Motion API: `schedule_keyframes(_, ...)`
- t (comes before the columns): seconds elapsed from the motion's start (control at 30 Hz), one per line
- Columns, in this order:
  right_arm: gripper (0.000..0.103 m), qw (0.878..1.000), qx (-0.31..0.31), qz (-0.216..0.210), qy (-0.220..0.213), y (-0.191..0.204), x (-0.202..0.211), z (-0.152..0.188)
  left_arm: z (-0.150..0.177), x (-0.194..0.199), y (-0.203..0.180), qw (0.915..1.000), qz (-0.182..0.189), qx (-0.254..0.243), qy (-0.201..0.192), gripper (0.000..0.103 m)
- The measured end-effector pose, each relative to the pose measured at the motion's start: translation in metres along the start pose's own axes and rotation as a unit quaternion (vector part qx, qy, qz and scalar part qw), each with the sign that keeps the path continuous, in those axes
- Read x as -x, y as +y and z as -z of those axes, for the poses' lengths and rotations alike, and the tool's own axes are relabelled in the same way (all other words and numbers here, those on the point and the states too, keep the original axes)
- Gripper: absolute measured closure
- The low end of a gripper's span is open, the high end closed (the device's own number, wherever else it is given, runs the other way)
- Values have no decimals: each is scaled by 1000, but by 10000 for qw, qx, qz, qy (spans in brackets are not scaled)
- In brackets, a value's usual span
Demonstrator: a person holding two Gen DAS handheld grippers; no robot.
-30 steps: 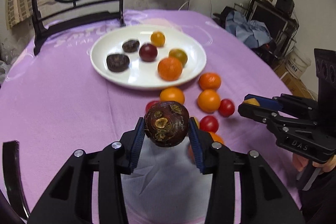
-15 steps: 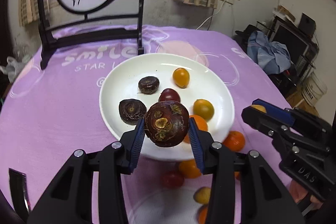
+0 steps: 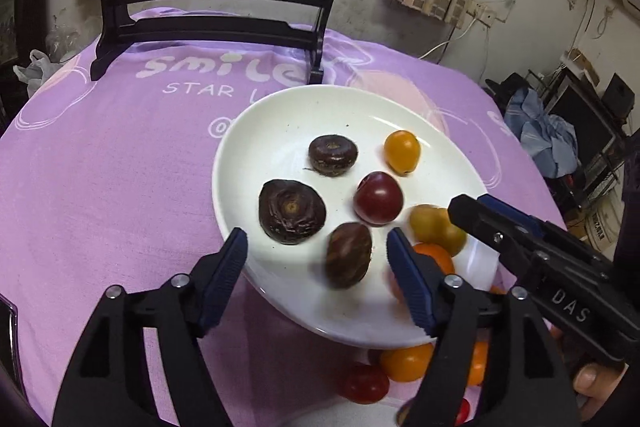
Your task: Organize fruits
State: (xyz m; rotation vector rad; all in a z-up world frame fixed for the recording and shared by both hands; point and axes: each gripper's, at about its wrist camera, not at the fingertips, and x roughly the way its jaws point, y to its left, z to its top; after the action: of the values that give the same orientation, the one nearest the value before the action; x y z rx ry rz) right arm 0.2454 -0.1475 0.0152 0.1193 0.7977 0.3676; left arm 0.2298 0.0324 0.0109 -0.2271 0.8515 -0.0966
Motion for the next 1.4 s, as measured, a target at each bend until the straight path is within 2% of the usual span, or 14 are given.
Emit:
schedule_keyframes(0.2, 57, 9999, 160, 64, -12, -1, 32, 18, 2, 21, -12, 9995, -136, -218, -185, 20)
schedule_keyframes(0.3, 55, 9991, 416, 123, -9, 1, 50, 34, 5, 35, -20, 9995, -43, -258, -178, 16)
schedule_keyframes(0.53, 54, 9991, 357, 208, 65, -11, 74, 60, 25, 63, -38, 9983, 38, -544, -183, 13)
schedule_keyframes(0.63, 52, 9978, 597, 215, 187, -8, 77, 72, 40, 67, -40, 9981, 55, -609, -78, 11)
schedule_keyframes(0.7, 49, 9947, 916, 328, 331, -3, 76, 83, 52, 65, -39, 9979, 89, -635, 36, 10)
schedule_keyframes(0.87, 48, 9856, 1417, 620, 681, -1, 68, 101, 74, 52, -33, 9976, 126, -629, 260, 10)
schedule_keyframes(1.1, 49, 9805, 1599, 546, 1005, 2, 56, 112, 76, 45, -23, 9975, 238, -563, 352, 10)
schedule_keyframes(1.17, 50, 9794, 1664, 445, 1051, 6, 54, 116, 75, 44, -20, 9976, 233, -517, 398, 10)
schedule_keyframes(1.33, 72, 9803, 1627, 558, 975, 2, 53, 114, 76, 43, -22, 9967, 311, -567, 483, 10)
schedule_keyframes(1.4, 74, 9813, 1582, 540, 958, 0, 52, 113, 77, 46, -25, 9962, 340, -654, 464, 10)
